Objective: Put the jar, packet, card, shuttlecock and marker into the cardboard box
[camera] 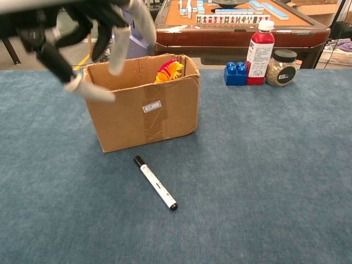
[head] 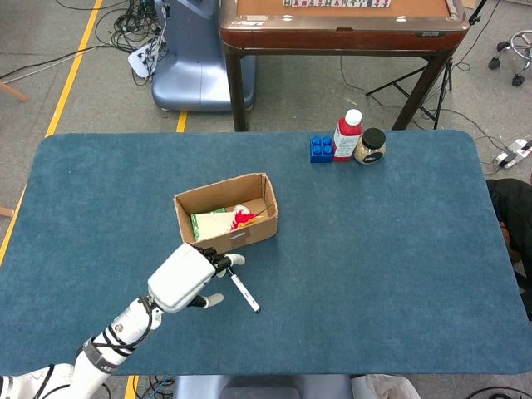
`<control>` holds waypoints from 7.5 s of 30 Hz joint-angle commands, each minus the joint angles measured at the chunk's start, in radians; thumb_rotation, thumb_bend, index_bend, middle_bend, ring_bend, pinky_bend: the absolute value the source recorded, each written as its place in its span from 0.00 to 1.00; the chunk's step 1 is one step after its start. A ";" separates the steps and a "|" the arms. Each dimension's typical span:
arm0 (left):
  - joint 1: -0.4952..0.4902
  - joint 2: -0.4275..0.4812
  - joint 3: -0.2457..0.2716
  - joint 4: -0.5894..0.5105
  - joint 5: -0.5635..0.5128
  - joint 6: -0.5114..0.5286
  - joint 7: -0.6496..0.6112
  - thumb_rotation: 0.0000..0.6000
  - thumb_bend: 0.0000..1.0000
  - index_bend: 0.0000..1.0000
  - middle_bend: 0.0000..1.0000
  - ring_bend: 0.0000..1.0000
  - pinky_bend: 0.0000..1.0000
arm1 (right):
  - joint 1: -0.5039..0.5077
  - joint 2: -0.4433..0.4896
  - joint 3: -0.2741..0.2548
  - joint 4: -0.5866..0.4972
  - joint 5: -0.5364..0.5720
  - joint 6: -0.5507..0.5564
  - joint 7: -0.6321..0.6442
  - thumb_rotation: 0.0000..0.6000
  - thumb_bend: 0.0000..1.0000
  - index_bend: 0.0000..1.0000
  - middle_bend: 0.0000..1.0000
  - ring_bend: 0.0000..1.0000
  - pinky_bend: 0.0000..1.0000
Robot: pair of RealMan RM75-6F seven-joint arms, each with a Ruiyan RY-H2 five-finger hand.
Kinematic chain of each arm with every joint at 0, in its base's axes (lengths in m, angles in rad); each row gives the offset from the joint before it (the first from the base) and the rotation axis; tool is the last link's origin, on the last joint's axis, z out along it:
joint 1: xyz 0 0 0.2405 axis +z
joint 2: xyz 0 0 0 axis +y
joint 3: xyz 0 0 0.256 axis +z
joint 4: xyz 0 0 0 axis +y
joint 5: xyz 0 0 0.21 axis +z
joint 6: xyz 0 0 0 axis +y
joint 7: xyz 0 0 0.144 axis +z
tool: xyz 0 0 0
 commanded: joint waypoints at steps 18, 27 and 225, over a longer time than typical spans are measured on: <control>0.054 -0.302 0.070 0.565 0.413 0.167 -0.216 1.00 0.08 0.40 0.90 0.91 1.00 | -0.021 0.008 0.007 0.010 0.009 0.030 0.042 1.00 0.19 0.26 0.35 0.26 0.39; 0.012 -0.342 0.080 0.642 0.388 0.031 -0.247 1.00 0.08 0.46 1.00 1.00 1.00 | -0.025 0.009 0.011 0.011 0.016 0.035 0.046 1.00 0.19 0.26 0.35 0.26 0.39; -0.120 -0.358 0.036 0.495 -0.002 -0.339 0.245 1.00 0.17 0.75 0.88 0.99 1.00 | -0.093 0.040 0.036 0.050 0.033 0.092 0.214 1.00 0.19 0.26 0.35 0.26 0.39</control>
